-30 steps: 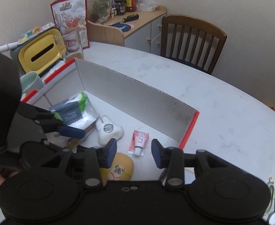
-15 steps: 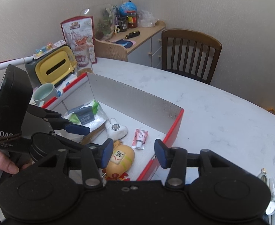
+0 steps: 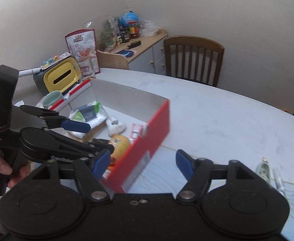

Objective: Organize objects
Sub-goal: 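Move both grippers back to the table toward the cotton swabs and glue stick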

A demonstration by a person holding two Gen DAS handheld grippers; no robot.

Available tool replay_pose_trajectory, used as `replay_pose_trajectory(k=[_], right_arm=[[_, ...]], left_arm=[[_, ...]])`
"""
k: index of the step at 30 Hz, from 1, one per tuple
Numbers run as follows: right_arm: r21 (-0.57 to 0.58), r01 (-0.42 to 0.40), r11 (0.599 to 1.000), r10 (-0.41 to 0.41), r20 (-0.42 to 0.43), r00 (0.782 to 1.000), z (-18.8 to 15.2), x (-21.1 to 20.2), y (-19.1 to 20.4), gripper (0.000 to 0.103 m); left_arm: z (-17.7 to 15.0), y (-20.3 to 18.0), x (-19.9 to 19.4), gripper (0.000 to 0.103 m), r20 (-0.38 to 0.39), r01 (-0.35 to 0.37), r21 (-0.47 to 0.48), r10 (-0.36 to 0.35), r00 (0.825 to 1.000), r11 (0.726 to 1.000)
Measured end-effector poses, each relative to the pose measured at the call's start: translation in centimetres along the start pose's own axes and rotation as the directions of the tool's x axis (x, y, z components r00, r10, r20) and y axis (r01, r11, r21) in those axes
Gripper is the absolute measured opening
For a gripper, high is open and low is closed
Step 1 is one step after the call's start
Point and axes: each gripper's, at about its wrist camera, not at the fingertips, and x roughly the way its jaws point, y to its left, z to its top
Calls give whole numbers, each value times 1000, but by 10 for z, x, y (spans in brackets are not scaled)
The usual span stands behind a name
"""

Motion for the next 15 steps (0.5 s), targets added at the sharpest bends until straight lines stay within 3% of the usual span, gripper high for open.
replay_pose_trajectory(k=[8,15], right_arm=[[39,57,998,-58,17,998,-40,-36,-52,100],[81,129,988,-130,-1,992,-78,-61,-110,102]], left_arm=[[-3,-55,-1,78,32,-8,18,8,999,1000],[-1,-105,11,84,33,40,32,-41,999,999]])
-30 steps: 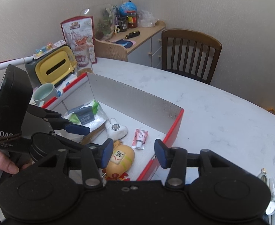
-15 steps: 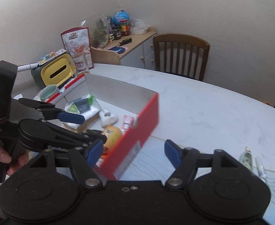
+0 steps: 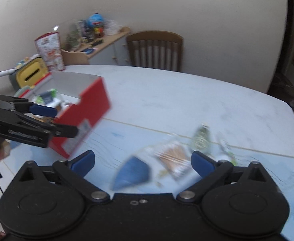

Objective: Organize objects
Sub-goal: 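Move both grippers back to the table toward the cotton swabs and glue stick, then grasp the cotton-swab bag with the left gripper while the right grasps the glue stick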

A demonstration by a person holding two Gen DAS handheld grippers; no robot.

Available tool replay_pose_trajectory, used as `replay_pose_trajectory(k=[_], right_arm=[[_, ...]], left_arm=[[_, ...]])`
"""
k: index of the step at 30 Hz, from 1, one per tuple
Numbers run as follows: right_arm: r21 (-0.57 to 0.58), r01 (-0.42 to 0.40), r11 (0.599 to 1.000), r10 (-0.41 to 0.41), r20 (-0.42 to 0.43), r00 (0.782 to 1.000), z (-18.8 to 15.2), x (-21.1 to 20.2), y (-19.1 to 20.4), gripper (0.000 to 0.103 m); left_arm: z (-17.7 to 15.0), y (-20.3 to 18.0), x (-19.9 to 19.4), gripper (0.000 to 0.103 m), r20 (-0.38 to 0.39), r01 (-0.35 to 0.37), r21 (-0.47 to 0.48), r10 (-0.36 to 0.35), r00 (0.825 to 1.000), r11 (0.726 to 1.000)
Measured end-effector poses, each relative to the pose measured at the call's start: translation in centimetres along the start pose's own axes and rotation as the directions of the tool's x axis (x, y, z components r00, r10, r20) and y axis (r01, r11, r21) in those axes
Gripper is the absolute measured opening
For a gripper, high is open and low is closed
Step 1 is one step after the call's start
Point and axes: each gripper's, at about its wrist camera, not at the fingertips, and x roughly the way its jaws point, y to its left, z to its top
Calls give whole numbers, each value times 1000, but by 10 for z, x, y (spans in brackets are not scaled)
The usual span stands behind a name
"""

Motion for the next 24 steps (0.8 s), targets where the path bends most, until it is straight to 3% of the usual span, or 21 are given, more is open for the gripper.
replay_pose_trajectory(k=[5,11,24], right_arm=[[20,57,998,-56,-16,998,-19,-6,-39,102],[53,100,994,-99,-34,995,-35,-7,-84,102],[60,168,984,-161,-110,981,-49,36,-146,101]], left_arm=[[0,-31,18,85,-1,54,-6,-54,999,998],[2,-71,40,103,9,85,27,-86,996,996],[3,-123,111,103,-29,63,152,-59,998,986]])
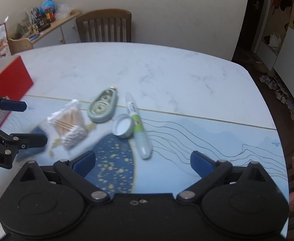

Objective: Organize objects
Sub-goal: 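Grasp the cotton-swab bag with the left gripper while the right grasps the glue stick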

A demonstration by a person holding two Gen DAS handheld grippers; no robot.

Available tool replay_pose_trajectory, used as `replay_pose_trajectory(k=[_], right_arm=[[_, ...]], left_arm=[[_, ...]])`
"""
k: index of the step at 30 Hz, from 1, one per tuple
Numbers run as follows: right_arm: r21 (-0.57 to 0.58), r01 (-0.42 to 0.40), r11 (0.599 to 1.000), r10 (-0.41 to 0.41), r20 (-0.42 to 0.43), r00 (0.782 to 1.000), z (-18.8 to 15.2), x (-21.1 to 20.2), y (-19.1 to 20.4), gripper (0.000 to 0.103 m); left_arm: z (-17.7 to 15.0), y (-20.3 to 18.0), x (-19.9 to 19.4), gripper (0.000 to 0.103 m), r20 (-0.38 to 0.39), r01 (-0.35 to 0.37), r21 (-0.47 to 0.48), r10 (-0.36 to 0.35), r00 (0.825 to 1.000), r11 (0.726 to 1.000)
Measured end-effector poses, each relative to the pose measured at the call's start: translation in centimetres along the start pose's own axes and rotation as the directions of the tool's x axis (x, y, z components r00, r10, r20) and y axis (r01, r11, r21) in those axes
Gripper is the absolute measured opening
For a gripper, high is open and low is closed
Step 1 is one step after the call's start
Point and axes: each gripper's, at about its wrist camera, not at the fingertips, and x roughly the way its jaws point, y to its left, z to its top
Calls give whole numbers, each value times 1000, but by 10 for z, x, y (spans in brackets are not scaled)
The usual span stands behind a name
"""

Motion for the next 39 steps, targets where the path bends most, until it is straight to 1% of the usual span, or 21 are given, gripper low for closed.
replay_pose_trajectory(k=[5,7,9,10,14,19,22,28,32,33,35,36,39], right_arm=[[-22,17,1000,-18,-21,1000,0,22,-9,98],[-34,13,999,-14,-29,999,0,30,-10,98],[-51,13,999,-15,-37,999,-1,36,-10,93],[-57,9,998,-11,-43,999,-1,39,-10,90],[-72,-11,997,7,-54,999,0,49,-9,85],[-87,-21,996,17,-55,998,4,58,-7,79],[-87,-22,996,18,-54,998,7,62,-7,78],[-111,-32,993,26,-49,998,10,70,-4,72],[-116,-46,992,41,-39,998,14,72,-3,63],[-114,-52,992,48,-37,998,15,73,-3,61],[-109,-66,992,62,-33,998,16,74,-3,54],[-110,-69,992,66,-30,997,17,74,-2,53],[-114,-80,990,78,-26,997,19,75,-1,47]], left_arm=[[2,2,22,103,-17,-9,-3,9,1000,1000],[2,2,28,103,-20,-4,15,4,1000,1000],[3,-1,34,103,-23,-7,52,8,1000,999],[3,-2,37,103,-22,-8,71,10,1000,997],[4,-5,48,103,-23,-7,122,10,1000,992],[5,-4,58,103,-29,-6,145,11,1000,989],[6,-3,61,103,-30,-1,162,6,1000,987],[5,-4,67,103,-38,3,184,4,999,983],[4,-5,71,103,-43,14,190,-6,999,982],[5,-5,72,103,-43,19,186,-11,999,982],[5,-4,74,103,-47,27,171,-20,999,985],[5,-3,74,103,-48,30,164,-22,999,986],[3,-3,74,102,-40,24,156,-18,999,987]])
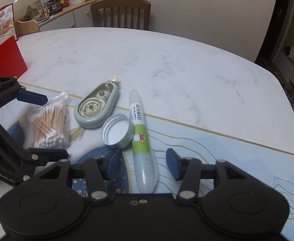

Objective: Organize objects
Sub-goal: 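Grasp the cotton-swab bag with the left gripper while the right grasps the glue stick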

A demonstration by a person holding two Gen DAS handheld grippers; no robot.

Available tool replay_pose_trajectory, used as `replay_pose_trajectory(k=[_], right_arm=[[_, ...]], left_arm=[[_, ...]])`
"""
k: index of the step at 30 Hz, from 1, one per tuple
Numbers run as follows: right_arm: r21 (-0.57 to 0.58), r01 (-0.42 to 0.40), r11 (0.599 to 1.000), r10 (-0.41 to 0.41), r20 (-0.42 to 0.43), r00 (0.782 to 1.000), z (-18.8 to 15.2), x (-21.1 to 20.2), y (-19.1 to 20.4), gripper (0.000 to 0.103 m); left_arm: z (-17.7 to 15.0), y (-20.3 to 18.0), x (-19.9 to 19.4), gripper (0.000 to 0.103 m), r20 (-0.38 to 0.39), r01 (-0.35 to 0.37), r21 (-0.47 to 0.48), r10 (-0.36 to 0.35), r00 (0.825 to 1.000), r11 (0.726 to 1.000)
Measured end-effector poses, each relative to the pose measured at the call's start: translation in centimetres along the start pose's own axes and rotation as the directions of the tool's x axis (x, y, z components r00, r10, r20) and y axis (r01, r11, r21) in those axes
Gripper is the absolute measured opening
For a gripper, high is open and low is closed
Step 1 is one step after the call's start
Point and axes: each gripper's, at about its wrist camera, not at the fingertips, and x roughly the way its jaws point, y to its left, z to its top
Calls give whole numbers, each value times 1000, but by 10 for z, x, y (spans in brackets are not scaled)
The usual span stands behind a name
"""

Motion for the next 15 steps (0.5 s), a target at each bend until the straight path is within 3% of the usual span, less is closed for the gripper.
replay_pose_trajectory(k=[5,8,15], right_arm=[[-9,-5,1000,5,3,1000,0,-1,2,34],[-12,1,1000,-1,3,1000,0,-2,3,23],[31,41,999,-41,-7,999,-6,-8,7,22]], left_arm=[[0,2,1,100,-2,6,-8,-6,1000,1000],[0,5,-1,91,-5,17,-29,-17,1000,999],[-4,6,-10,73,-6,15,-70,-15,1000,997]])
